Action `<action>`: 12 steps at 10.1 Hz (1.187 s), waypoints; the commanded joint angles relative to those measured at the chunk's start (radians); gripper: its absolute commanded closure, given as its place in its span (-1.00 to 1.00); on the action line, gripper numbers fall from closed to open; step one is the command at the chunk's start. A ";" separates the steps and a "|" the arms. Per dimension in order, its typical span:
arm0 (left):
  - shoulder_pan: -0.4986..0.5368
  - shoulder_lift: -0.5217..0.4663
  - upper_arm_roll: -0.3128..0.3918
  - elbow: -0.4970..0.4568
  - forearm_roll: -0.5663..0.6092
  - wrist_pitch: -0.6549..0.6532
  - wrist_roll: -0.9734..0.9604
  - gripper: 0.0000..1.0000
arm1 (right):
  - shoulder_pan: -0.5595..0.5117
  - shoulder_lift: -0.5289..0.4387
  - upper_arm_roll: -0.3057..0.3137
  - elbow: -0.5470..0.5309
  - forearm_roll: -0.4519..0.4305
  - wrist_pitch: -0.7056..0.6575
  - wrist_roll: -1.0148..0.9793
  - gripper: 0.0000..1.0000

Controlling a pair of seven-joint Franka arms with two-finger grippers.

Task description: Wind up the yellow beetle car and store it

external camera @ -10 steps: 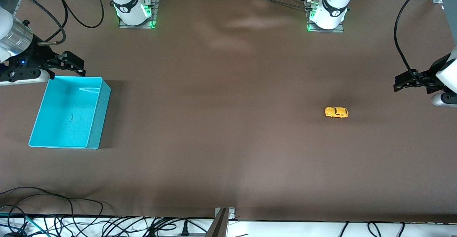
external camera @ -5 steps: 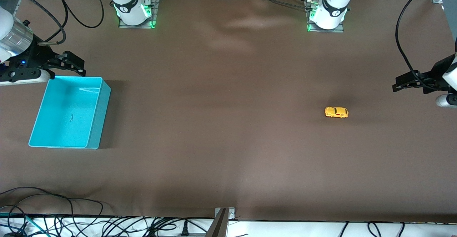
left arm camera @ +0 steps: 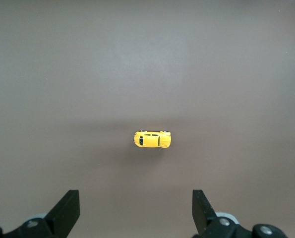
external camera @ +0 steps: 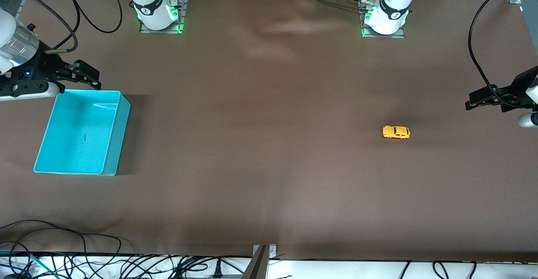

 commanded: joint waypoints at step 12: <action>0.004 0.010 -0.003 -0.018 -0.019 0.038 0.010 -1.00 | -0.002 0.003 0.002 0.013 -0.011 -0.016 -0.001 -1.00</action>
